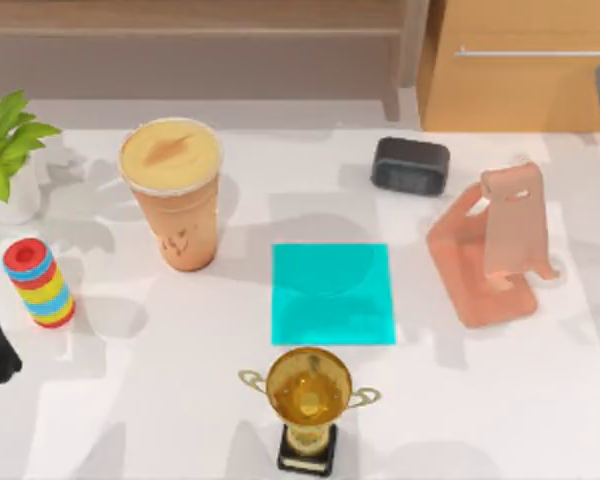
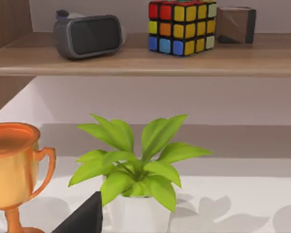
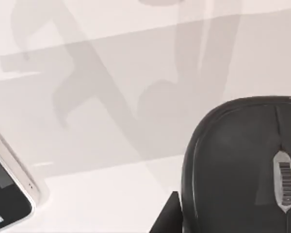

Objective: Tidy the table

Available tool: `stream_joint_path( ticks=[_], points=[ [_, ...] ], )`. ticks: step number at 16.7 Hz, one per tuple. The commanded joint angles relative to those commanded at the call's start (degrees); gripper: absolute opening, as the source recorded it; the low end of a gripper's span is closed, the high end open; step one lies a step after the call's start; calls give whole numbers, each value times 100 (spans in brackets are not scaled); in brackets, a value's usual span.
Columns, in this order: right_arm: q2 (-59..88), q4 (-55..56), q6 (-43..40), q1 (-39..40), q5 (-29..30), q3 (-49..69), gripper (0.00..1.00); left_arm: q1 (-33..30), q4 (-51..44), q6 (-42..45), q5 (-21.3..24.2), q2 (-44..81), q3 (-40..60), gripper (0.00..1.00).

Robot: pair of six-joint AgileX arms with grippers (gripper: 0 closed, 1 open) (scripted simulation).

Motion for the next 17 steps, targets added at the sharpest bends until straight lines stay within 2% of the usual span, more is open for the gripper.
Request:
stream_joint_path(
  ticks=[6, 17],
  points=[
    [-234, -55, 2540, 921, 17, 817, 0, 0, 0, 0, 0, 0, 0, 100],
    [1005, 209, 8638, 3004, -13, 1992, 0, 0, 0, 0, 0, 0, 0, 100]
  ],
)
